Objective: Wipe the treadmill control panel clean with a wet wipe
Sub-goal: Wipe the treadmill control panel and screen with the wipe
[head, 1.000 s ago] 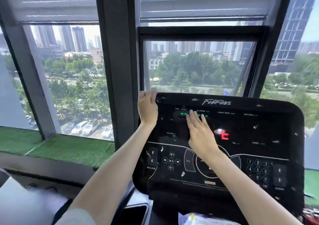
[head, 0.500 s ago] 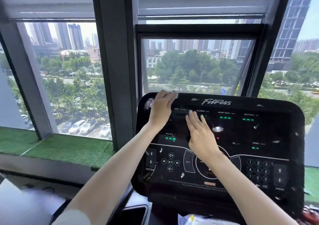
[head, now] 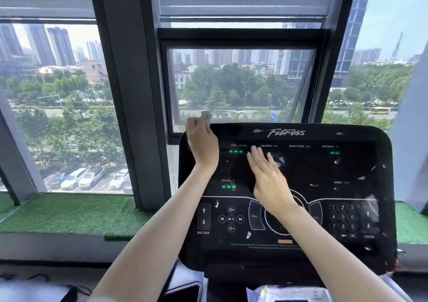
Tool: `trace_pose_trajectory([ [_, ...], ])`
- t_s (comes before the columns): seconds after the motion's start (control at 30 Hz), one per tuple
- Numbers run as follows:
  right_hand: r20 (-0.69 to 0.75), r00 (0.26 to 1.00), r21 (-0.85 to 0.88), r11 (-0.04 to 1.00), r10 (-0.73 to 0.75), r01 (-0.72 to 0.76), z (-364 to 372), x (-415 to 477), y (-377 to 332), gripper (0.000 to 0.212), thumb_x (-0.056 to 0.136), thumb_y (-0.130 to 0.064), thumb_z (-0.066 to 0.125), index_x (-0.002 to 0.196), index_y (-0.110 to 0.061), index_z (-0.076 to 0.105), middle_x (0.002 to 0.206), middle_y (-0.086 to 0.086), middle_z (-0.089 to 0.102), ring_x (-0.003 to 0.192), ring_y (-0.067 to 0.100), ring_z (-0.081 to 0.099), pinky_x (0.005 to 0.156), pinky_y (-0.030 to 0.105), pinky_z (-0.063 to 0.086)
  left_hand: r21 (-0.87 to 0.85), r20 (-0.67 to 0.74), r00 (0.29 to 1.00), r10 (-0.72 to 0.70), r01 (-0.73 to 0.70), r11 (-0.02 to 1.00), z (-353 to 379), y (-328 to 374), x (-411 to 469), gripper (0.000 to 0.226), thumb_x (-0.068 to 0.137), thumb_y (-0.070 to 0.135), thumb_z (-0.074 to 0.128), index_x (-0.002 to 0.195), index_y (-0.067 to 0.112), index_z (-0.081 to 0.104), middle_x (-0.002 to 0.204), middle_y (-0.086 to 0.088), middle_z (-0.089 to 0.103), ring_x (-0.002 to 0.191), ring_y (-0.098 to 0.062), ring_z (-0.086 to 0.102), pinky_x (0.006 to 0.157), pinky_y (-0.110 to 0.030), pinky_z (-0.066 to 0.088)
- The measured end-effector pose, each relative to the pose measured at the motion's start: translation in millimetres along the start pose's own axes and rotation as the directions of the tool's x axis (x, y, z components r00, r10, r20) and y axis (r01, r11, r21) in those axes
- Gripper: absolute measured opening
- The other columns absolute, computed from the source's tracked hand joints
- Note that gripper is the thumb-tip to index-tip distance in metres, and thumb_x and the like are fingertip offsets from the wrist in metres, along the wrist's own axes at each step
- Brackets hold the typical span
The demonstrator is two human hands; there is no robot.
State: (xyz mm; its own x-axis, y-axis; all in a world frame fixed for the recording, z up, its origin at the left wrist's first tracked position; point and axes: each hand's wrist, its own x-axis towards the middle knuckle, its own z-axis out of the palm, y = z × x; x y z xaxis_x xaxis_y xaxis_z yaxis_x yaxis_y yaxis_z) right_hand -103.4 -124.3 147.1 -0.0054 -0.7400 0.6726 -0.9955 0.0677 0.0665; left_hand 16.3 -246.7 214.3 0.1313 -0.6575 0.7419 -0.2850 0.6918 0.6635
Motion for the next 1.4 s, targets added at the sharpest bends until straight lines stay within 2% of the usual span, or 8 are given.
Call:
trace_pose_trajectory([
  [0.13,-0.003,1.0,0.006,1.0,0.014,-0.014,-3,1,0,0.073,0.06,0.017,0.054,0.131,0.008,0.044,0.142,0.022,0.039,0.133,0.033,0.035,0.111,0.045,0.022,-0.019,0.381,0.83,0.407,-0.433,0.901,14,7,-15,0.024,0.095,0.005,0.049,0.112,0.013,0.063,0.09,0.004,0.044,0.087,-0.015,0.05,0.077,-0.02,0.043],
  [0.27,0.013,1.0,0.003,1.0,0.017,-0.017,-2,1,-4,0.073,0.06,0.018,0.054,0.131,0.008,0.044,0.142,0.022,0.039,0.133,0.034,0.036,0.11,0.045,0.023,-0.085,0.047,0.998,0.047,-0.043,0.995,7,-3,-2,0.023,0.098,0.013,0.048,0.113,0.011,0.065,0.093,0.001,0.048,0.086,-0.016,0.053,0.08,-0.018,0.042],
  [0.43,0.018,1.0,0.006,1.0,0.009,-0.009,-4,1,-2,0.077,0.057,0.019,0.056,0.131,0.007,0.045,0.142,0.021,0.039,0.133,0.033,0.035,0.11,0.045,0.022,-0.072,0.379,0.839,0.39,-0.393,0.917,21,15,-18,0.022,0.097,0.011,0.046,0.111,0.013,0.064,0.093,-0.002,0.051,0.088,-0.015,0.052,0.079,-0.025,0.046],
  [0.6,0.08,0.995,0.036,0.998,-0.055,0.053,-5,0,6,0.079,0.054,0.017,0.058,0.131,0.007,0.045,0.142,0.022,0.04,0.132,0.034,0.037,0.109,0.048,0.025,-0.115,-0.013,1.0,-0.018,0.016,0.993,19,9,-6,0.023,0.097,0.016,0.05,0.113,0.011,0.066,0.097,-0.002,0.053,0.087,-0.013,0.054,0.08,-0.004,0.038],
  [0.77,0.081,0.975,0.19,0.963,-0.208,0.189,-26,4,39,0.082,0.069,0.016,0.038,0.146,-0.004,0.017,0.155,0.008,0.007,0.143,0.016,0.0,0.114,0.025,-0.007,-0.054,0.317,0.914,0.255,-0.251,0.966,44,36,-31,0.023,0.097,0.015,0.05,0.115,0.014,0.065,0.095,0.0,0.052,0.09,-0.012,0.053,0.086,-0.015,0.04],
  [0.93,-0.029,0.998,0.142,0.988,-0.056,0.06,-47,3,87,0.083,0.07,0.015,0.041,0.146,-0.002,0.013,0.155,0.01,0.007,0.143,0.017,0.0,0.115,0.027,-0.007,-0.127,-0.08,0.988,-0.133,0.122,0.984,41,42,-27,0.024,0.096,0.022,0.051,0.111,0.012,0.067,0.094,0.001,0.05,0.078,-0.001,0.052,0.085,-0.016,0.045],
  [1.23,0.011,0.997,0.003,0.997,-0.073,0.073,-39,-1,113,0.082,0.058,0.017,0.057,0.136,0.009,0.036,0.145,0.025,0.031,0.137,0.033,0.028,0.113,0.044,0.018,-0.076,-0.145,0.979,-0.146,0.136,0.988,59,62,-38,0.022,0.096,0.018,0.052,0.109,0.009,0.067,0.094,-0.002,0.051,0.075,0.001,0.05,0.085,-0.018,0.046],
  [1.4,0.052,0.991,-0.055,0.991,-0.12,0.123,-38,-2,116,0.085,0.053,0.011,0.068,0.133,0.011,0.04,0.142,0.027,0.036,0.134,0.037,0.034,0.11,0.049,0.028,0.012,0.222,0.963,0.156,-0.163,0.987,75,74,-51,0.022,0.096,0.02,0.053,0.111,0.014,0.067,0.091,-0.001,0.055,0.083,-0.006,0.054,0.083,-0.015,0.044],
])
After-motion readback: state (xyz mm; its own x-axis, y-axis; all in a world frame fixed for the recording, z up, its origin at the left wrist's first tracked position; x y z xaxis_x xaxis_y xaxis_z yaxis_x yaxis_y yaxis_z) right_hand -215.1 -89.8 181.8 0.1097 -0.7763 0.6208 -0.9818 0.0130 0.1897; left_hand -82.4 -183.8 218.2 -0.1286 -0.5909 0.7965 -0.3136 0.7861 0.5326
